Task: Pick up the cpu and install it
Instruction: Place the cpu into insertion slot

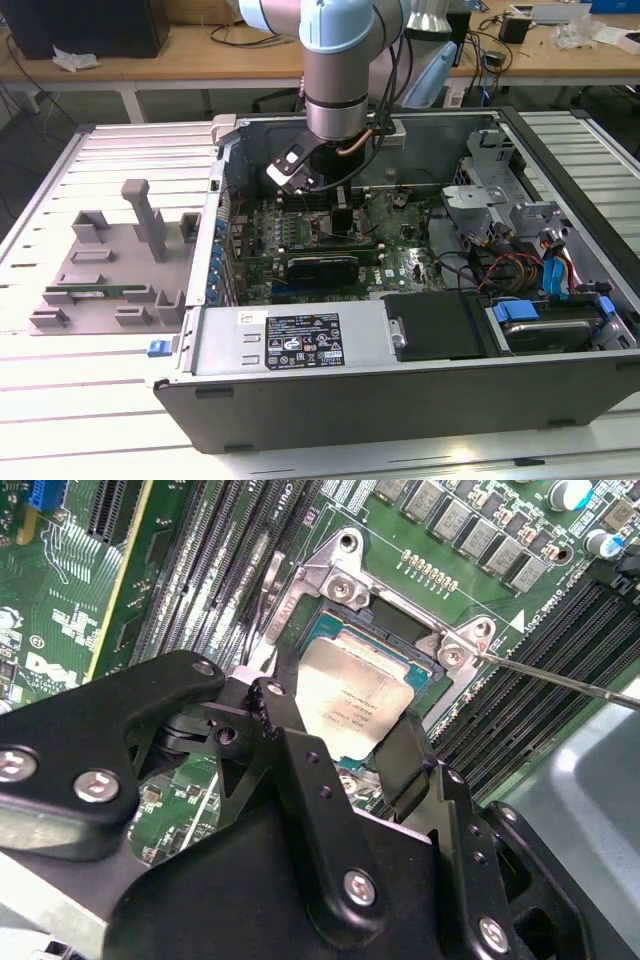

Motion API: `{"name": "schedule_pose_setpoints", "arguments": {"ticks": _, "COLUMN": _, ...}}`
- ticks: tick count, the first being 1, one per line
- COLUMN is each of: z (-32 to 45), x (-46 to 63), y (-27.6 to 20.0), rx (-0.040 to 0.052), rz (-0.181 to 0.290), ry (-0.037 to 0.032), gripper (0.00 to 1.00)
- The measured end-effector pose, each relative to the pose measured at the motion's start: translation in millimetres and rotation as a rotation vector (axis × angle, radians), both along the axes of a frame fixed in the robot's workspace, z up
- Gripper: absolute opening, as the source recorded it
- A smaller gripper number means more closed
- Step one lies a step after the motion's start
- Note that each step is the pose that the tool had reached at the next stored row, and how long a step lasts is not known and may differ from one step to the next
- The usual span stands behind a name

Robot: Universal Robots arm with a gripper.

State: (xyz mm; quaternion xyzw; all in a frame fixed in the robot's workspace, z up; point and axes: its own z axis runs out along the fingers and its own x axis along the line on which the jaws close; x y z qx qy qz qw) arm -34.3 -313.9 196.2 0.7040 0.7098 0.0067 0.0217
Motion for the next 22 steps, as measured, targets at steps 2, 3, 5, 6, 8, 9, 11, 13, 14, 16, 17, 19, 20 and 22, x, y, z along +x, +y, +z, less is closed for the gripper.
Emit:
{"name": "schedule_pose_setpoints", "arguments": {"ticks": 2, "z": -0.5, "x": 0.2, "y": 0.3, "rx": 0.0014, "rz": 0.0, "ry": -0.0008, "gripper": 0.55}}
{"name": "schedule_pose_setpoints", "arguments": {"ticks": 3, "z": -0.4, "x": 0.1, "y": 0.2, "rx": 0.0008, "rz": 0.0, "ry": -0.0006, "gripper": 0.62}}
{"name": "schedule_pose_setpoints", "arguments": {"ticks": 5, "z": -0.2, "x": 0.0, "y": 0.0, "rx": 0.0001, "rz": 0.0, "ry": -0.0001, "gripper": 0.62}}
{"name": "schedule_pose_setpoints", "arguments": {"ticks": 6, "z": -0.2, "x": 0.0, "y": 0.0, "rx": 0.0001, "rz": 0.0, "ry": -0.0001, "gripper": 0.62}}
{"name": "schedule_pose_setpoints", "arguments": {"ticks": 8, "z": 0.6, "x": 0.0, "y": 0.0, "rx": 0.0001, "rz": 0.0, "ry": -0.0001, "gripper": 0.62}}
{"name": "schedule_pose_setpoints", "arguments": {"ticks": 9, "z": 2.7, "x": 0.0, "y": 0.0, "rx": 0.0001, "rz": 0.0, "ry": -0.0001, "gripper": 0.62}}
{"name": "schedule_pose_setpoints", "arguments": {"ticks": 11, "z": 6.9, "x": 0.0, "y": 0.0, "rx": 0.0004, "rz": 0.0, "ry": -0.0001, "gripper": 0.62}}
{"name": "schedule_pose_setpoints", "arguments": {"ticks": 13, "z": 6.0, "x": 0.0, "y": 0.0, "rx": 0.0003, "rz": 0.0, "ry": 0.0, "gripper": 0.62}}
{"name": "schedule_pose_setpoints", "arguments": {"ticks": 14, "z": 5.8, "x": 0.0, "y": -0.1, "rx": 0.0002, "rz": 0.0, "ry": 0.0, "gripper": 0.62}}
{"name": "schedule_pose_setpoints", "arguments": {"ticks": 16, "z": 4.7, "x": 0.0, "y": 0.0, "rx": 0.0005, "rz": 0.0, "ry": -0.0002, "gripper": 0.62}}
{"name": "schedule_pose_setpoints", "arguments": {"ticks": 17, "z": 4.6, "x": 0.0, "y": 0.4, "rx": 0.0005, "rz": 0.0, "ry": -0.0002, "gripper": 0.62}}
{"name": "schedule_pose_setpoints", "arguments": {"ticks": 19, "z": 4.3, "x": -0.1, "y": 1.3, "rx": 0.0004, "rz": 0.0, "ry": -0.0001, "gripper": 0.62}}
{"name": "schedule_pose_setpoints", "arguments": {"ticks": 20, "z": 4.1, "x": 0.0, "y": 1.9, "rx": 0.0004, "rz": 0.0, "ry": -0.0001, "gripper": 0.62}}
{"name": "schedule_pose_setpoints", "arguments": {"ticks": 22, "z": 3.1, "x": 0.0, "y": 1.9, "rx": -0.0002, "rz": 0.0, "ry": -0.0002, "gripper": 0.62}}
